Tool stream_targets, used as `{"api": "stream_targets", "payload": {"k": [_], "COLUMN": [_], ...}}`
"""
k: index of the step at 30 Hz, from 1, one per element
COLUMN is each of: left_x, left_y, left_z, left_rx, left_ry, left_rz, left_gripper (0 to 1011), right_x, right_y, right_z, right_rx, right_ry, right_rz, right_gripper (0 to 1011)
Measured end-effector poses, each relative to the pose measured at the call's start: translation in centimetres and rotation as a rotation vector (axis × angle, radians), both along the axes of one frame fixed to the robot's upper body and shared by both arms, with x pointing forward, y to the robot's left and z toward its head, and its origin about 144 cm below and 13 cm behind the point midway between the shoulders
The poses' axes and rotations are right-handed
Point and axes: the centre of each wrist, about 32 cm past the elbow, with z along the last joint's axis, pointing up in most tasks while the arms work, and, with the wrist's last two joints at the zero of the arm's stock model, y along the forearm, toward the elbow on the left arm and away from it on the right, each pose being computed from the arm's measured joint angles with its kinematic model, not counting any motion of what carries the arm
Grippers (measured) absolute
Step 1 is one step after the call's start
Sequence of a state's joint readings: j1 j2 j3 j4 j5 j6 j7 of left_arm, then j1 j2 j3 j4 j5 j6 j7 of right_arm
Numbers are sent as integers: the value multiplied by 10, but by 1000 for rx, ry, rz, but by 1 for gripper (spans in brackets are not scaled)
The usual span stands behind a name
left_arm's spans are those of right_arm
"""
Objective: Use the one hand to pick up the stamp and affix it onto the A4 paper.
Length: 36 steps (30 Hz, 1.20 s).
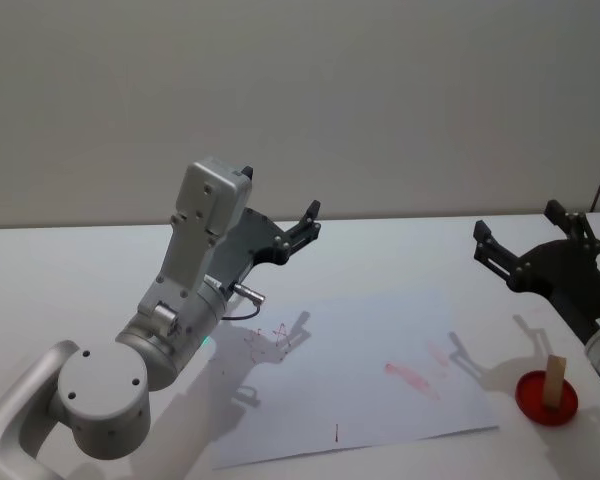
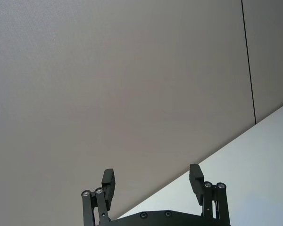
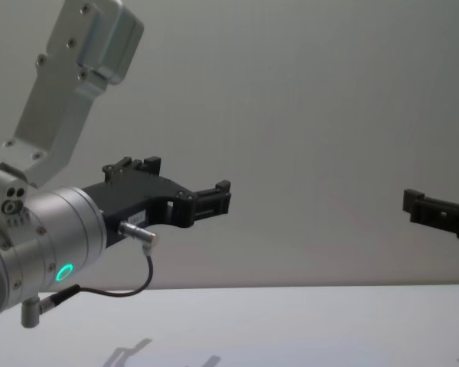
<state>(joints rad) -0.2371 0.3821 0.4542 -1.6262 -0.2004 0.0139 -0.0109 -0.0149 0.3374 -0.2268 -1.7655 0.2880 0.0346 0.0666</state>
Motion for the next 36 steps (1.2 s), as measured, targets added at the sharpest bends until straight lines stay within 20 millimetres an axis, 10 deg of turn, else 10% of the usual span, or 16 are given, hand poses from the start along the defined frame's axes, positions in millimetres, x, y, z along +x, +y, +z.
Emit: {"api": "stream_targets", "payload": {"k": [36], "left_x": [0], "left_y": [0], "left_z": [0], "left_rx": [0], "left_ry": [0], "left_rz": [0], "left_gripper": [1001], "right_x": [0], "right_y": [0], "right_z": [1], "right_rx": [0], "right_ry": [-3], "right_rz": [0], "right_gripper": [1001]}}
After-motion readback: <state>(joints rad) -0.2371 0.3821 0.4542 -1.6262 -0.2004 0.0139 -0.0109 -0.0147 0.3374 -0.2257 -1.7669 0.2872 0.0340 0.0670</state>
